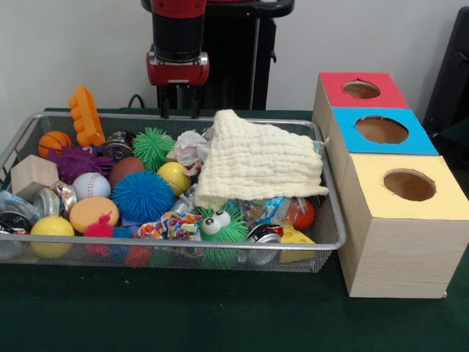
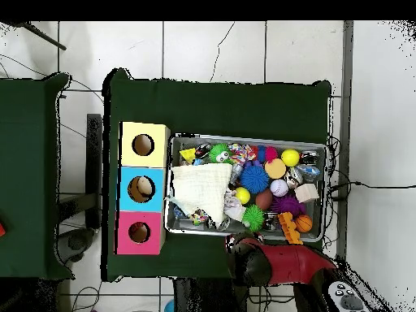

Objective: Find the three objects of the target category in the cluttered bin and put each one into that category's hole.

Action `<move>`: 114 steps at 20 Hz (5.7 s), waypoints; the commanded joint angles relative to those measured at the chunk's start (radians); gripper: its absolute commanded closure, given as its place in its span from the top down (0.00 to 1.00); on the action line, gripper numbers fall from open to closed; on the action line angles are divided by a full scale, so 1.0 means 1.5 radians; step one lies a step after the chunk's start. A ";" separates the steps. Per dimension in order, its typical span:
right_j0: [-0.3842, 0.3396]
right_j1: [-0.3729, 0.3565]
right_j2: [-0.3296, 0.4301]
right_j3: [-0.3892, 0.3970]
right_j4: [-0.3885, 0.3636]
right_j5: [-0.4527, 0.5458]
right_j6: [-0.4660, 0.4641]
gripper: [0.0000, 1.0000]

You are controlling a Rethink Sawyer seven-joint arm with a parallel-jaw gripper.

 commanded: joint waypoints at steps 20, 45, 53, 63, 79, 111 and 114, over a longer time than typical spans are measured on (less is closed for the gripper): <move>0.026 0.108 -0.008 -0.118 0.002 -0.098 0.099 1.00; 0.045 0.224 -0.039 -0.183 -0.002 -0.159 0.082 1.00; 0.046 0.264 -0.040 -0.214 0.001 -0.194 0.088 1.00; 0.068 0.300 -0.069 -0.232 0.006 -0.266 0.097 1.00; 0.033 0.194 -0.006 -0.180 0.035 -0.090 0.058 1.00; -0.002 -0.194 0.052 0.054 0.178 0.222 0.000 1.00; -0.002 -0.193 0.052 0.051 0.179 0.221 0.003 1.00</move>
